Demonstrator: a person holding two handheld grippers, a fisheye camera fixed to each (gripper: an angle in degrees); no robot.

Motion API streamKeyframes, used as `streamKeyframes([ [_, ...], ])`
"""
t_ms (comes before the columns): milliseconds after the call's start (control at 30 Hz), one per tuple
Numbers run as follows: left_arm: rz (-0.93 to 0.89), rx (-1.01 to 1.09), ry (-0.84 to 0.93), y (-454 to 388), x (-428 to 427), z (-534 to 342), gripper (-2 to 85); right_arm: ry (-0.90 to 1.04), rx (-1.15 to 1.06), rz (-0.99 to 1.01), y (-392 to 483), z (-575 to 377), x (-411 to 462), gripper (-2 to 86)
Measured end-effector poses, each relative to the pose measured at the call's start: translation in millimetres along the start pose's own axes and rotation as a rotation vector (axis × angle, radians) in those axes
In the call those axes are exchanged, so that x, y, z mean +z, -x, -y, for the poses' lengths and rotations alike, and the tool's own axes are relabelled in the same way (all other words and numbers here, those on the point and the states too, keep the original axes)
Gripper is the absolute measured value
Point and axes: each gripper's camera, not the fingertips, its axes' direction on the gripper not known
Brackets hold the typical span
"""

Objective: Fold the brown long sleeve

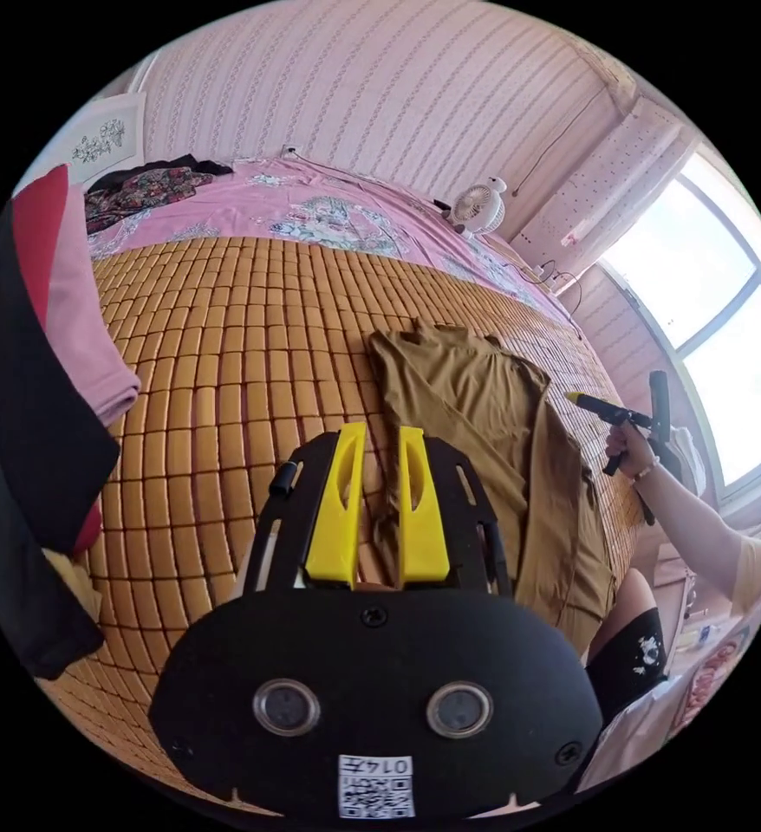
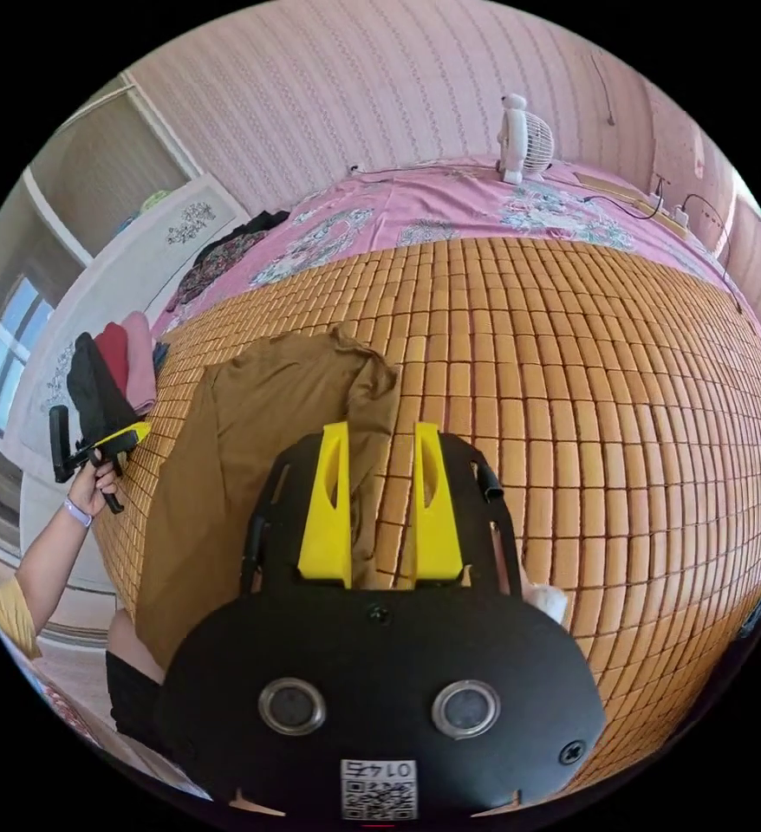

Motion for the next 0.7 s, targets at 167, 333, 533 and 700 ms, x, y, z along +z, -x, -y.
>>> streamKeyframes([
  [167, 0.028, -0.019, 0.075, 1.0, 42.8, 41.0, 9.7, 0.083, -0.024, 0.05, -1.8, 38.9, 20.0, 3.4],
  [333, 0.082, -0.038, 0.09, 4.0, 53.7, 68.1, -0.1, 0.08, -0.176, -0.112, 16.8, 68.5, 11.9, 1.1],
  [533, 0.041, -0.008, -0.08, -4.8, 14.9, 88.6, -0.9, -0.001, -0.258, -0.155, 36.2, 81.1, -26.8, 0.6],
  [700, 0.057, -0.062, -0.04, -7.1, 10.9, 90.0, 0.1, 0.0, -0.287, -0.154, 39.6, 71.6, -48.0, 0.5],
])
